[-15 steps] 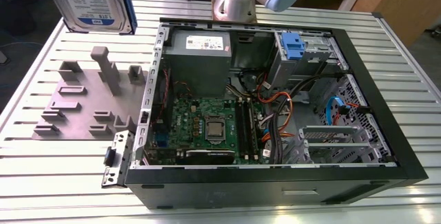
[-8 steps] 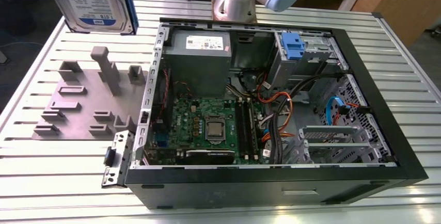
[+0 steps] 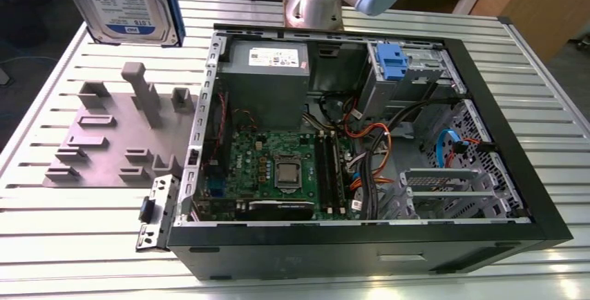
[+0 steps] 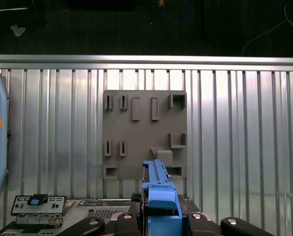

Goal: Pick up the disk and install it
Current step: 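Pick up the disk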

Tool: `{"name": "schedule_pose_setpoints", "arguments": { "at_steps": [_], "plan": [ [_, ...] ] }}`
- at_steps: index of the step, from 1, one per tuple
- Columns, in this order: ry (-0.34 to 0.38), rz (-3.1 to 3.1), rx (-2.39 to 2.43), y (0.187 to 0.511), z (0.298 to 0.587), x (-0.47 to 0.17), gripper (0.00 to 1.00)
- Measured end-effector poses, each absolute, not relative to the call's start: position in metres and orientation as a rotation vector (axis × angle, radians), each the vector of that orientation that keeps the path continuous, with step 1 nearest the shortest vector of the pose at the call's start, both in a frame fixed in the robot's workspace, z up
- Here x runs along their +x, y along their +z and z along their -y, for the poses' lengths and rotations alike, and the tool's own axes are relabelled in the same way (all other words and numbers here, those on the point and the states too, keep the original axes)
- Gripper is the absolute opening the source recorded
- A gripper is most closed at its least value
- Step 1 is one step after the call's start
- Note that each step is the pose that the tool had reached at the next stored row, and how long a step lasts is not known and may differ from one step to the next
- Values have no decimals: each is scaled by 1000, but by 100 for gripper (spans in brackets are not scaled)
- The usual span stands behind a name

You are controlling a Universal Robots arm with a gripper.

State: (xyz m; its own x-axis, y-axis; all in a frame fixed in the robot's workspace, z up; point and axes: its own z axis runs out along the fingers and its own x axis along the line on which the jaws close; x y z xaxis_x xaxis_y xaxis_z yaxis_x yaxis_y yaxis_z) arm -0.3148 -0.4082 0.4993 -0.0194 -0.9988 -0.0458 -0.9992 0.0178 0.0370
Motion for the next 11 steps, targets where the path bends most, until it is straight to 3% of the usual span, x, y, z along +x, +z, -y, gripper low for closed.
{"name": "schedule_pose_setpoints", "arguments": {
  "at_steps": [11],
  "plan": [
    [92, -2236, -2195, 499, 412, -314, 36]
  ]
}}
